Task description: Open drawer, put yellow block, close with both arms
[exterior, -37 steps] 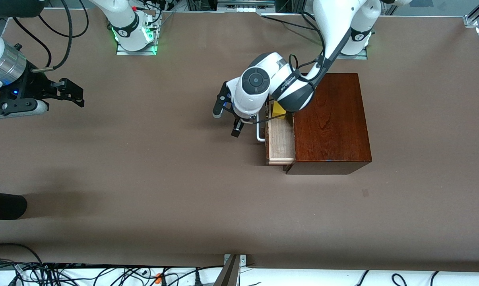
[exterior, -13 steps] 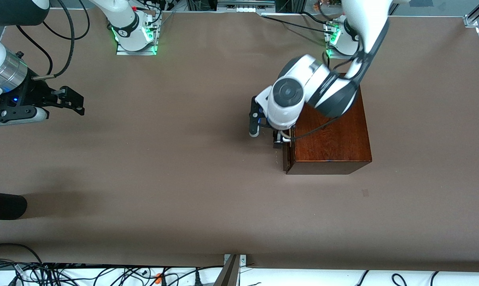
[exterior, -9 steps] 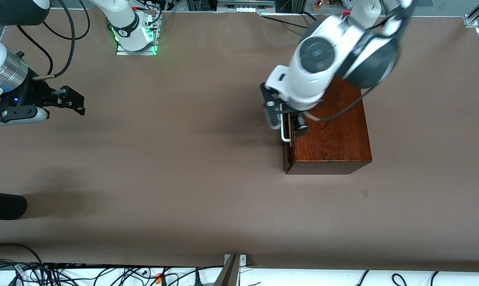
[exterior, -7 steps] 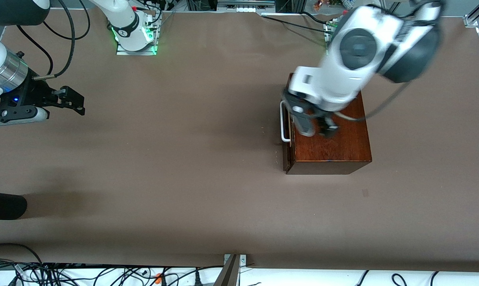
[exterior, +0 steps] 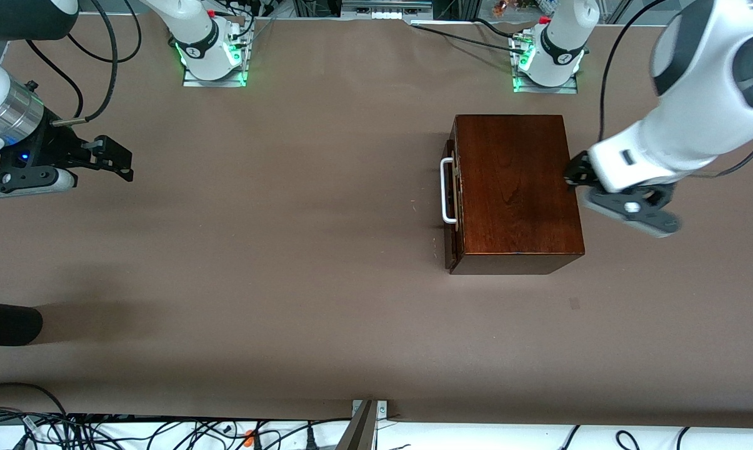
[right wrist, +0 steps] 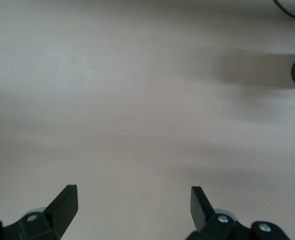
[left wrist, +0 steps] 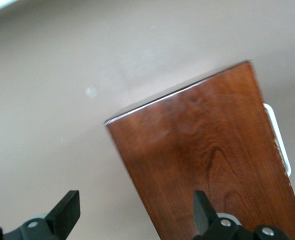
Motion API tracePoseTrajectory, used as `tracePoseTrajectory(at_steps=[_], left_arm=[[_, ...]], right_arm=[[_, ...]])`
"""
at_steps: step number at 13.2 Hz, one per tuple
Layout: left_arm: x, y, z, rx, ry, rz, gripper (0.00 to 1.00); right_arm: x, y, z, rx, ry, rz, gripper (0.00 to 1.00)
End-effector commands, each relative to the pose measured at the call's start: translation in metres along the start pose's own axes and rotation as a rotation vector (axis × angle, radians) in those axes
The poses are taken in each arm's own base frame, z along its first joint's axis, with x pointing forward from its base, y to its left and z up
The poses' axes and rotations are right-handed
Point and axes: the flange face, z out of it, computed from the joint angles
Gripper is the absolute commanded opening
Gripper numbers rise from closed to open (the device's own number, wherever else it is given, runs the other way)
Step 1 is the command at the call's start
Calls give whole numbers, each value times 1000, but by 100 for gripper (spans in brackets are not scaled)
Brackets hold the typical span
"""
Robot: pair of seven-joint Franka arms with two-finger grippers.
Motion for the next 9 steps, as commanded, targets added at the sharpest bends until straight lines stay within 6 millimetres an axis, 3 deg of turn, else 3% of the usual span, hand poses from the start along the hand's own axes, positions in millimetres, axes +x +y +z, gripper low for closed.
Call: tracePoseTrajectory(at_steps=[1, 3, 9], left_arm=[[-46, -28, 3, -14, 61, -290, 100], [-60, -53, -5, -21, 102, -355, 100], [-57, -59, -8, -23, 44, -294, 100]], right_arm=[[-2, 0, -5, 0, 8, 16, 100], [-2, 0, -5, 0, 8, 14, 100], [-2, 0, -5, 0, 8, 16, 100]])
